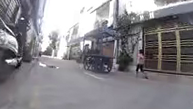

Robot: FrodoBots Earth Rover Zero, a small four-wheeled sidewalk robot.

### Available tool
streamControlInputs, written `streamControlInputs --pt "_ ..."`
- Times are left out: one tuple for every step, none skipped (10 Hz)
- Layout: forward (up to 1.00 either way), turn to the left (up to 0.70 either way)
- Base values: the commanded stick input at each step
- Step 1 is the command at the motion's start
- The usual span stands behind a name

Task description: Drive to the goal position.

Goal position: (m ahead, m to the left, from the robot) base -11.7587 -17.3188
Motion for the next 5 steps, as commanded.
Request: streamControlInputs --pt "0.00 -1.00" --pt "0.00 -1.00" --pt "0.00 -1.00" --pt "0.00 -1.00" --pt "0.00 -1.00"
